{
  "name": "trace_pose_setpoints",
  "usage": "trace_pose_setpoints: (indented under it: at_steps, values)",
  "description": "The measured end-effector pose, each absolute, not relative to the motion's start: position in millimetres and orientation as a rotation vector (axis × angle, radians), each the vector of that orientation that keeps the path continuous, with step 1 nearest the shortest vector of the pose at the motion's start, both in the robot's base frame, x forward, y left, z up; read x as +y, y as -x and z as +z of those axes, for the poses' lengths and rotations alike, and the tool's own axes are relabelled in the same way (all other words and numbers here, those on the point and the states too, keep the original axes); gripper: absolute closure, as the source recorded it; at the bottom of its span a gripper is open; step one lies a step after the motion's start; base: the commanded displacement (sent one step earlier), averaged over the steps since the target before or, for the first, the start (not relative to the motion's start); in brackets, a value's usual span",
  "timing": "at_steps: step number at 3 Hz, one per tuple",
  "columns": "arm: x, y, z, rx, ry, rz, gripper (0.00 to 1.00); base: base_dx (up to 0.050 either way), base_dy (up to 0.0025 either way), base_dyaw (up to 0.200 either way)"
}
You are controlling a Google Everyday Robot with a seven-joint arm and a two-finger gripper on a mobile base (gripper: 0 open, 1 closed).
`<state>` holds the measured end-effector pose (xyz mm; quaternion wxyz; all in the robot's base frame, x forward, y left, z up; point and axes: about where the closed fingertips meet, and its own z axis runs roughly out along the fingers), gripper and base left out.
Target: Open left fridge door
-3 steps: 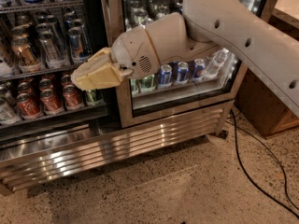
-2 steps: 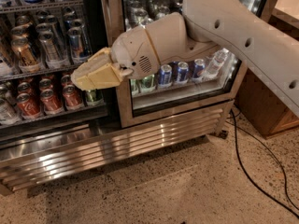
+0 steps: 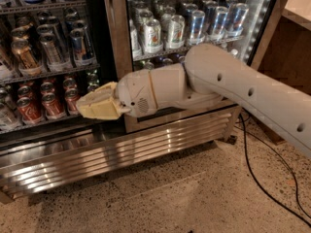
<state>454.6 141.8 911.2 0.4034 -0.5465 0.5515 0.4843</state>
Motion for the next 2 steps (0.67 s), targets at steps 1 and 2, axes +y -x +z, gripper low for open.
trace_pose_setpoints:
  at_steps: [1,2]
  values:
    - [152,-431,883,1.456,1.227,1.239,1.0,0.0,0.0,0.0]
    - [158,-425,859,1.52,1.187,1.223,1.0,0.0,0.0,0.0]
